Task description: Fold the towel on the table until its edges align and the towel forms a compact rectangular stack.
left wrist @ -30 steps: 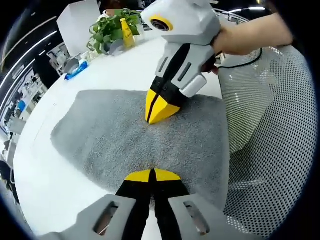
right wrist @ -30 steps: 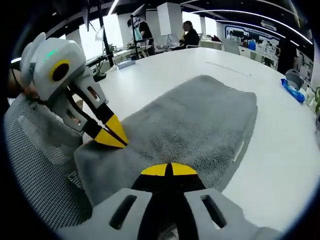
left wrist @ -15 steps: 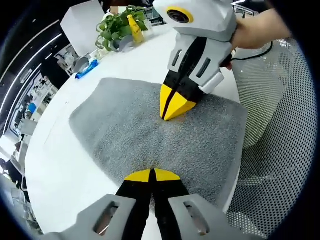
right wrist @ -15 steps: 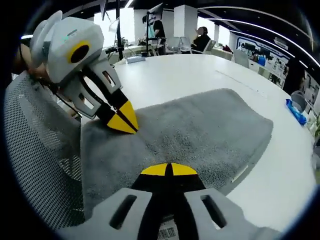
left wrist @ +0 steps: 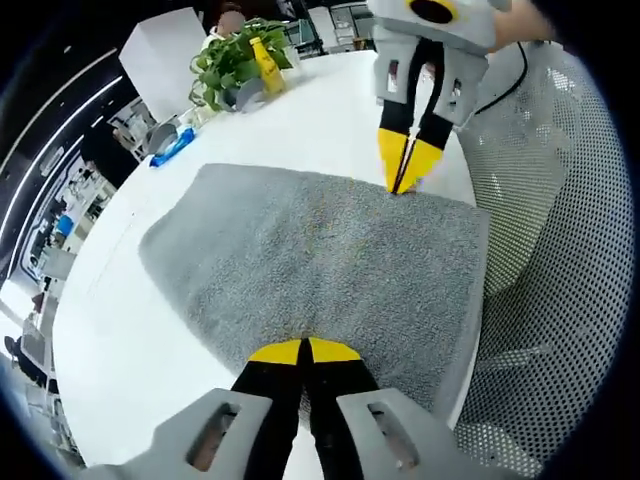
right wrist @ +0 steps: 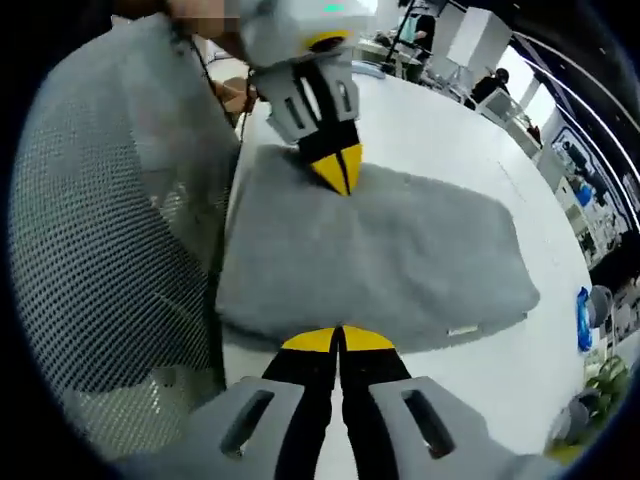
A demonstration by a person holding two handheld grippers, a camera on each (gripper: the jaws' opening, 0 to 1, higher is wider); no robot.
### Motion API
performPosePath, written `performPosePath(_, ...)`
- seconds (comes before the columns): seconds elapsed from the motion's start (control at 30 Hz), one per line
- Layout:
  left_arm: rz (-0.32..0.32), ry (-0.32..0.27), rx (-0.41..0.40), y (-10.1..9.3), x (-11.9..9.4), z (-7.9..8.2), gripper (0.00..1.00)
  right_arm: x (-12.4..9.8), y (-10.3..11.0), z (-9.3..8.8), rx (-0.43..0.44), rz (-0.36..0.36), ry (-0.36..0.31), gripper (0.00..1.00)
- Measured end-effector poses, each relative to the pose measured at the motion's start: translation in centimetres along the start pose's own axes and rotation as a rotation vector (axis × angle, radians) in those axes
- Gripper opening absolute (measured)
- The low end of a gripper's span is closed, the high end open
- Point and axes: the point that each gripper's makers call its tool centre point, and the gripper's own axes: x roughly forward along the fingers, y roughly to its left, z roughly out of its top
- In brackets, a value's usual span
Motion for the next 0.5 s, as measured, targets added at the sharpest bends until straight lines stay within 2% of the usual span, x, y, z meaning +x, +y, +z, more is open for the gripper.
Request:
performPosePath(0.07, 0.004, -0.009, 0.048, 0.0, -0.1, 0.4, 0.01, -0.5, 1.4, -0.8, -0.034, 0.038, 0.019, 0.0)
performPosePath(0.13, 0.006, -0.012, 0.078, -0.2, -0.3, 0.9, 0.01, -0.7, 2.8, -1.2, -0.165, 0.078, 0.046, 0.0)
performPosePath(0.23, -0.02, -0.097, 0.13, -1.1, -0.4, 3.0, 0.01, -0.7, 3.9, -1.2, -0.397, 0.108, 0.106, 0.0)
performPosePath(0.3, -0.081, -0.174, 0.176, -2.6, -0.6, 4.6, 0.01, -0.5, 4.4, -0.9, -0.468, 0.11, 0.103, 0.0)
performPosePath(0.37, -0.157, -0.222, 0.19, -4.6, -0.9, 5.5, 0.01, -0.3, 5.2, -0.8, -0.489, 0.136, 0.108, 0.0)
performPosePath(0.5, -0.225, -0.183, 0.296, -6.6, -0.4, 4.8, 0.01, 0.1, 5.7, -1.0, -0.508, 0.139, 0.129, 0.0)
